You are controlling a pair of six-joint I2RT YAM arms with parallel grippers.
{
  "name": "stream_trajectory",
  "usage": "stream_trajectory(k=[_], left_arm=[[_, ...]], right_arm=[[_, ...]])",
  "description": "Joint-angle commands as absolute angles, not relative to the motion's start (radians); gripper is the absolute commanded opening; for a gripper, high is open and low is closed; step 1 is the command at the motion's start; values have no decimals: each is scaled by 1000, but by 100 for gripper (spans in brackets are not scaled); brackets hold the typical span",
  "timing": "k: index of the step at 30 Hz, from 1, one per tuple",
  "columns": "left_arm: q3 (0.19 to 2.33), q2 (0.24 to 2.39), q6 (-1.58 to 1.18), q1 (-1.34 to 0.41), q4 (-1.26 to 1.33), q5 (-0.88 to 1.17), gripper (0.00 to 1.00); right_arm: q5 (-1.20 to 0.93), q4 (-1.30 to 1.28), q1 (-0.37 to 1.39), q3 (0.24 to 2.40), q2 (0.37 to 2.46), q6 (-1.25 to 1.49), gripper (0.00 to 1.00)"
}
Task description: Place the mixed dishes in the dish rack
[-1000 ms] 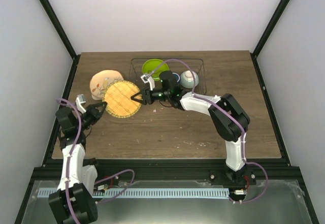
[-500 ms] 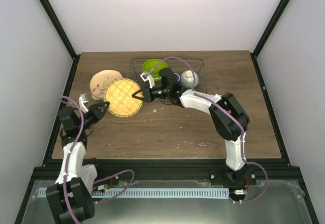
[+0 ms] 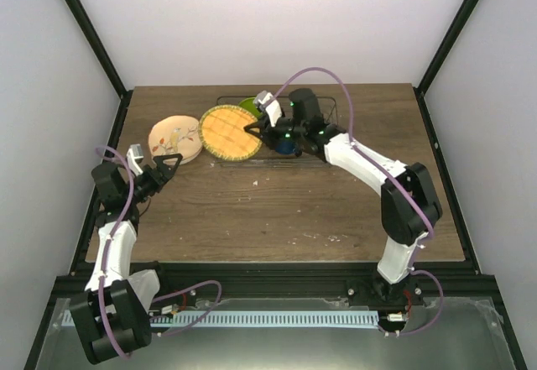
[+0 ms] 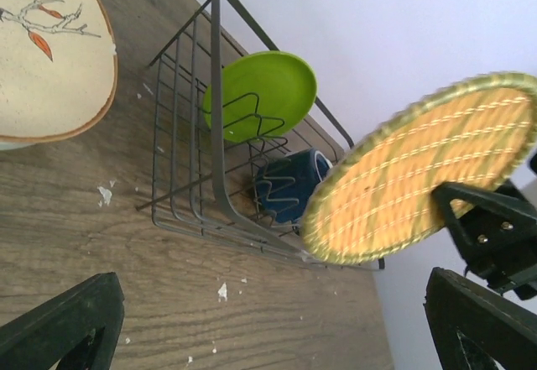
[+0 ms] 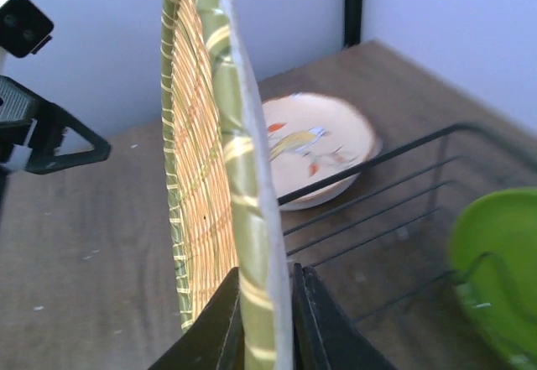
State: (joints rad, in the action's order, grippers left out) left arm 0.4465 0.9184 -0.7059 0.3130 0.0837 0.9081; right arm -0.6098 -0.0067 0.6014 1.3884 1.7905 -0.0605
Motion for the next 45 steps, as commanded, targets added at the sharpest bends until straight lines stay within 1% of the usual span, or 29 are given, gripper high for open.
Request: stream_trajectory(k=[1,8,18,23,31,38,45], left_arm=[[510,944,-665,309,47,899,100],[542,982,-629,311,27,875,100],[521,1041,-646,310,90,876,100],[524,1038,-627,311,67,810,100],[527,1070,-626,311,80,801,100],[529,1093,-627,311,95,796,100],[526,1114,-632,310,109,799,100]], right_arm=[[-565,6,584,1457,1715,-320,1],[-486,71,570,1454,1725,-626,1],[-344,160,551,1468,1801,-875,1],[-305,160,541,1509,1869,-948,1],[-270,166,511,1560,1952,-1015,1],[-267,177,488,1563,1965,-1038,1],[-260,120,482,1570,1966,-1063,1]])
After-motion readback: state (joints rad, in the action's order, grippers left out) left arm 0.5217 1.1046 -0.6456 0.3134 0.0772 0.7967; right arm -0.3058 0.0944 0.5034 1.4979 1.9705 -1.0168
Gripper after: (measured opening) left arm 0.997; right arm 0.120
